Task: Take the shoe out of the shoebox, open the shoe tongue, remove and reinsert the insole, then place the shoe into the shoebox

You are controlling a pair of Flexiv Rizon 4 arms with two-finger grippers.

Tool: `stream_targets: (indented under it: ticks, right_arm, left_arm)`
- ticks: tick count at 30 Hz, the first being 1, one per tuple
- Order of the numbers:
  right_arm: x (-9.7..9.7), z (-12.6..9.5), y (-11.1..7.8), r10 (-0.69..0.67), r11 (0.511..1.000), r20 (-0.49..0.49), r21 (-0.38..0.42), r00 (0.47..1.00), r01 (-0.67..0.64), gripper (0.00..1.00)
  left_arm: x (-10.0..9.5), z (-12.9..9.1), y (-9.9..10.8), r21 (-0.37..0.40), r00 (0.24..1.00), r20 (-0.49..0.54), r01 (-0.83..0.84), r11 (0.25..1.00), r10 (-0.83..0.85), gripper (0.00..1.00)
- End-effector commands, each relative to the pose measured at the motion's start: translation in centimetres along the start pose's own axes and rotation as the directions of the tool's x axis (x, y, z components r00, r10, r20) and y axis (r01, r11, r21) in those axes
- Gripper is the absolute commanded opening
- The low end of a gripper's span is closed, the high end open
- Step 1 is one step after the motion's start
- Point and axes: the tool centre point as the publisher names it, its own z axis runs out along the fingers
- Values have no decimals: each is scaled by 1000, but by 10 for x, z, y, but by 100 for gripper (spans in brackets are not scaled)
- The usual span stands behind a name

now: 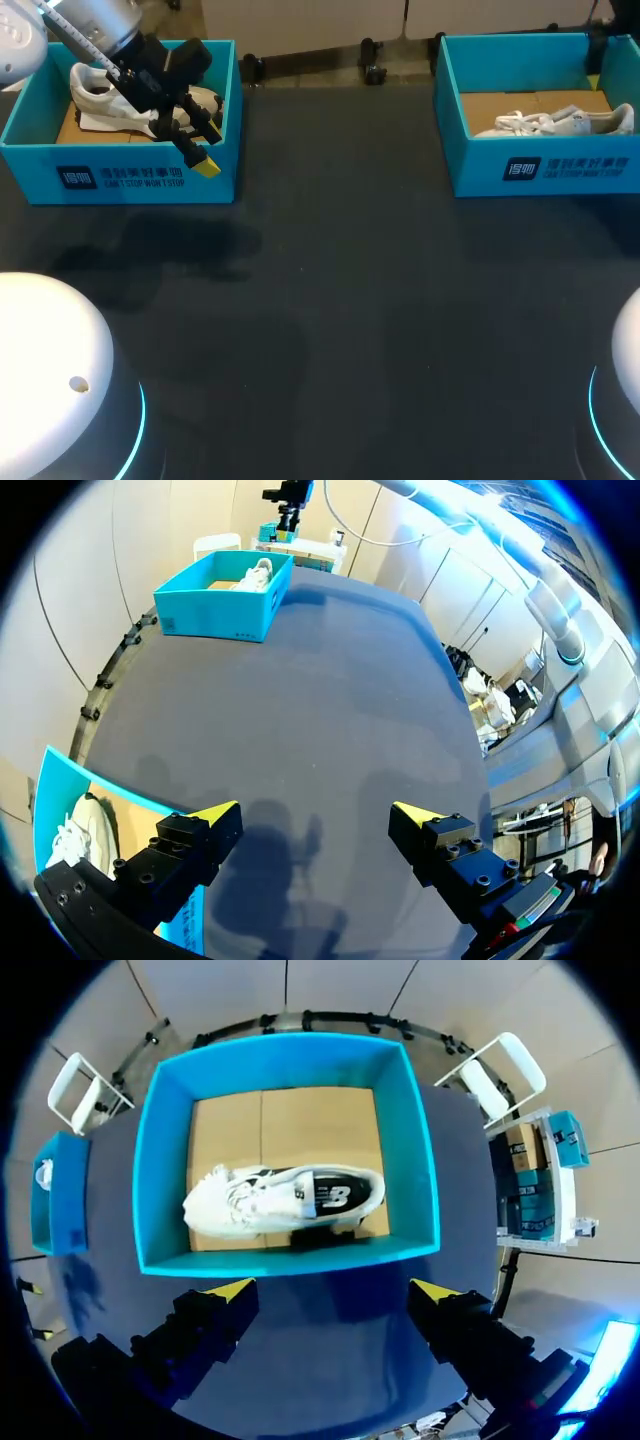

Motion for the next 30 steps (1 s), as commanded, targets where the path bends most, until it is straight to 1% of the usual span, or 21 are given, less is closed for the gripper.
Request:
stream_targets:
  ticks: [1, 4, 5, 6, 16, 18, 21, 26, 28, 30]
  right_arm:
    - [2, -10, -17, 7, 1000, -9, -16, 1000, -7, 100]
    - [4, -15, -23, 11, 1000, -21, -14, 1000, -11, 100]
    - [5, -19, -25, 11, 1000, -61, -14, 998, -12, 100]
    - [5, -23, -27, 12, 1000, -68, -12, 998, -13, 100]
    - [12, -53, -42, 23, 999, -68, -42, 997, -26, 100]
    - [16, -59, -49, 13, 998, -84, -52, 996, -18, 100]
    - [22, -64, -61, -9, 998, -77, -56, 997, 4, 100]
    - [28, -66, -83, -3, 1000, -75, -28, 997, 1, 100]
    - [30, -67, -90, -5, 1000, -87, -12, 996, 4, 100]
    - [36, -67, -100, -41, 999, -114, -4, 993, 41, 100]
  left_arm:
    - [1, 0, 1, -1, 1000, 1, 0, 1000, 0, 100]
    - [1, 0, 1, -1, 1000, 1, 0, 1000, 0, 100]
    - [1, 0, 1, -1, 1000, 1, 0, 1000, 0, 100]
    - [1, 0, 1, -1, 1000, 1, 0, 1000, 0, 100]
    - [1, 0, 1, -1, 1000, 1, 0, 1000, 0, 100]
    - [1, 0, 1, -1, 1000, 1, 0, 1000, 0, 100]
    - [1, 0, 1, -1, 1000, 1, 0, 1000, 0, 100]
    - [1, 0, 1, -1, 1000, 1, 0, 1000, 0, 100]
    - [1, 0, 1, -1, 1000, 1, 0, 1000, 0, 100]
    - [1, 0, 1, -1, 1000, 1, 0, 1000, 0, 100]
